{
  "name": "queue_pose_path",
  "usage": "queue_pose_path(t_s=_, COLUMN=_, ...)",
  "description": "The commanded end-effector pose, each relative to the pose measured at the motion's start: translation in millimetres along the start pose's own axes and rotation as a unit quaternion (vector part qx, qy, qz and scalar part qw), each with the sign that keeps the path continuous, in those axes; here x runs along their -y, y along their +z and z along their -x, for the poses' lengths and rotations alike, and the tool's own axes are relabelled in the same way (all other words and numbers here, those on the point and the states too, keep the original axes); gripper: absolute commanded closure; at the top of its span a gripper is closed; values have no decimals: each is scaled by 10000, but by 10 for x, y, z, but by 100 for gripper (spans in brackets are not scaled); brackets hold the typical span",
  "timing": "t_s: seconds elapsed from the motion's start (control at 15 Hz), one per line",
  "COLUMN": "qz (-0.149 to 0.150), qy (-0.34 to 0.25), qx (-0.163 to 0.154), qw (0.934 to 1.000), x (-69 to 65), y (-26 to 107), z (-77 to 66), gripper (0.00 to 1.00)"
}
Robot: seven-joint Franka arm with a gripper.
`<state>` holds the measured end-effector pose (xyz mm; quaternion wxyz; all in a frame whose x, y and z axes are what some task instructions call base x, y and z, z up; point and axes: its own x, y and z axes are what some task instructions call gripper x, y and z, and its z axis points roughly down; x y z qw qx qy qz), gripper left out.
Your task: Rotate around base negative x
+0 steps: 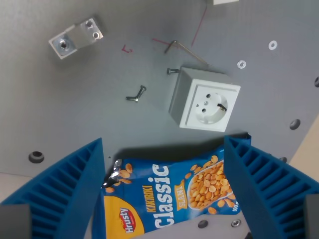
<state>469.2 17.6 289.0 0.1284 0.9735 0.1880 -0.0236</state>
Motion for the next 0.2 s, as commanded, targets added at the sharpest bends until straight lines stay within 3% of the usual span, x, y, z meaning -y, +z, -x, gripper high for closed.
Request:
queue_pose_path(t_s=0.07, qz=1088, qy=113, qx=521, qw=9926, x=17, y=-29, z=-25, gripper=0)
queue_pose_path(t_s=0.2, qz=1211, qy=111, qx=572, qw=9909, x=17, y=-29, z=-25, gripper=0)
